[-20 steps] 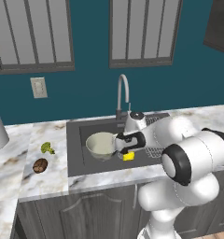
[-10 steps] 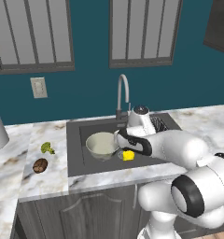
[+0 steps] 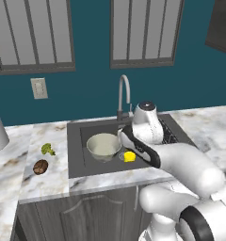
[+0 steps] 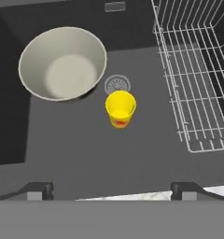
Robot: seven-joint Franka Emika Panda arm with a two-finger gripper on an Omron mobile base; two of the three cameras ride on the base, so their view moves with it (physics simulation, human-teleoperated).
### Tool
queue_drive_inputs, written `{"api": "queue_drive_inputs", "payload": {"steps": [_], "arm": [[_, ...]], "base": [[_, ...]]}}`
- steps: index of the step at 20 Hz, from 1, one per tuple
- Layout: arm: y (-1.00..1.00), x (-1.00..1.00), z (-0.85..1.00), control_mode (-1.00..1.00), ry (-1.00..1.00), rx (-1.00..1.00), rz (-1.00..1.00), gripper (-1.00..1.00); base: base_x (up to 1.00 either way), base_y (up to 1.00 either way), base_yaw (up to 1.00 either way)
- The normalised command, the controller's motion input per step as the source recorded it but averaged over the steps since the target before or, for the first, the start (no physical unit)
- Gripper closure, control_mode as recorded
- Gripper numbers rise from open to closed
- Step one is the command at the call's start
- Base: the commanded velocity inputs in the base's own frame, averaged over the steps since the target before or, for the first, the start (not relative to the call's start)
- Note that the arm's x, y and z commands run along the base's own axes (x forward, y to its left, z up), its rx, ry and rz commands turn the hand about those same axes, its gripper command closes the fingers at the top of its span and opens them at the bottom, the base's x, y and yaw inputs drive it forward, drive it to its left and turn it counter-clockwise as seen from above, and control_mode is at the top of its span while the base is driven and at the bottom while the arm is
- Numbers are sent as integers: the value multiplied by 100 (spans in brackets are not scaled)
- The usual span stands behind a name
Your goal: Remove the broccoli and potato from the sink. Then move the bowl and cup from the counter to the sink for washing.
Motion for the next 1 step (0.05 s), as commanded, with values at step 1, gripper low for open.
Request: {"api": "queue_drive_inputs", "payload": {"steps": [1], "arm": [[-2,-33,36,-100,5,0,0,-100]], "base": [[0,0,0]]}}
